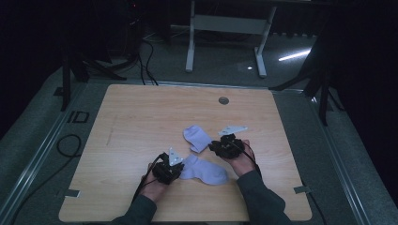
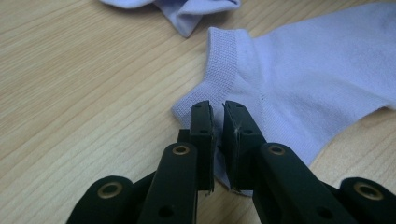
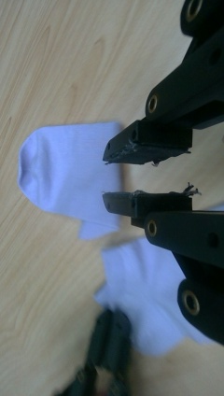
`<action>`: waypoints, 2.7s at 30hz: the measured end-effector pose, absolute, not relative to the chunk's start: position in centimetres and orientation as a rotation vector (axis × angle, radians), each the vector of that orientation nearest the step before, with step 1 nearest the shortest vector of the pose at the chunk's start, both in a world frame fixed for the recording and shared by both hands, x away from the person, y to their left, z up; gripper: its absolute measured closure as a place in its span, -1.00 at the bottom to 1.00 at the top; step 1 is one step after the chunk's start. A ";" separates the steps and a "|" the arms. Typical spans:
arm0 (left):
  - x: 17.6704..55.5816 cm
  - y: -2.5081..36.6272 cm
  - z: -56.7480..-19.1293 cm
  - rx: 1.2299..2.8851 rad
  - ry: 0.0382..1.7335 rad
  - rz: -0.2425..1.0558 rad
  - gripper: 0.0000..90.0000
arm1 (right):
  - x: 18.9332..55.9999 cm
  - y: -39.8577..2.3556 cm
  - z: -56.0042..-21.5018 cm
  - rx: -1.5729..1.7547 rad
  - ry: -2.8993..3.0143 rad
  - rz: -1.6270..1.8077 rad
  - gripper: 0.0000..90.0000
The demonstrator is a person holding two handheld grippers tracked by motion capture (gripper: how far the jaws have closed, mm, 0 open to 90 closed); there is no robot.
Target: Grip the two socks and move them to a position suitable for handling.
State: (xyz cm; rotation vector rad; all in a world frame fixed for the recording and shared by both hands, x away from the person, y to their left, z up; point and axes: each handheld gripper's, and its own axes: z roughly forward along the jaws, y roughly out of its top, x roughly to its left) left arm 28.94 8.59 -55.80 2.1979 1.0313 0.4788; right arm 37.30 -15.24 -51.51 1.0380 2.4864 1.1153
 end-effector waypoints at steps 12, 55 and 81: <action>28.0 10.1 -55.5 2.178 1.095 0.464 0.80 | 40.8 -11.1 -54.4 1.043 2.549 0.914 0.78; 28.1 10.0 -55.5 2.173 1.099 0.482 0.74 | 42.7 -8.5 -54.4 1.053 2.599 0.802 0.42; 28.1 9.9 -55.5 2.180 1.095 0.479 0.74 | 40.7 -13.4 -49.7 1.145 2.407 1.153 0.90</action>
